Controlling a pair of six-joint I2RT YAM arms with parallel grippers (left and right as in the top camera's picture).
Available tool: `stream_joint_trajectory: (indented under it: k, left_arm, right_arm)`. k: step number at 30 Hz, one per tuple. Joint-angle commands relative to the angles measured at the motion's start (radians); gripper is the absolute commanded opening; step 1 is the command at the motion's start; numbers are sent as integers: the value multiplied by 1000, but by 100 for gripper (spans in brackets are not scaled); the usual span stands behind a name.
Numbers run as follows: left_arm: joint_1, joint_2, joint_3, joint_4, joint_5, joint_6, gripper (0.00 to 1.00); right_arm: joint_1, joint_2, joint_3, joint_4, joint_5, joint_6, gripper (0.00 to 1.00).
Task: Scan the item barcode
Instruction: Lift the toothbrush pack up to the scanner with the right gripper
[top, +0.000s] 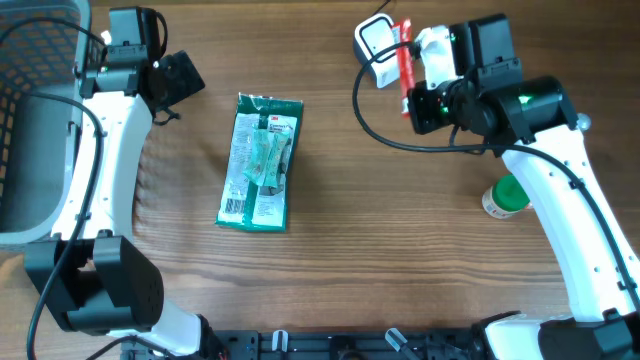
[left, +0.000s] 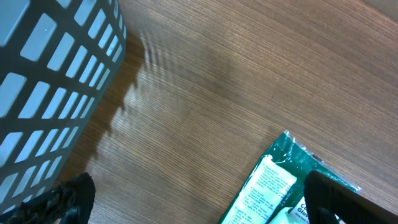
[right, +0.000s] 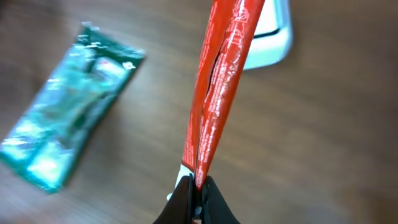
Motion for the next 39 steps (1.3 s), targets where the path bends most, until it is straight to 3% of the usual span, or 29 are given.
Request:
stream_joint_trajectory:
  k: [1,6,12,19,23,35,39]
  left_arm:
    - [2,5,-2,3,-9,9,100]
    - [2,5,-2,3,-9,9,100]
    - [2,5,-2,3,-9,9,100]
    - [2,5,-2,3,-9,9,100]
    - [2,5,-2,3,-9,9,100]
    - [2,5,-2,3,-9,9,100]
    - [2,5,-2,3,-9,9,100]
  right_arm:
    - [-3,54,12,52,161,-203,4]
    - [9,170,12,159,297,-337,4]
    - [73,346,12,368,659,-484,4]
    - [113,484,12,581,898,-618,4]
    - [113,547,12,669,989,-615,4]
    - [146,567,-7,621,958,-624,4]
    - [154,567,-7,604,933,-445,4]
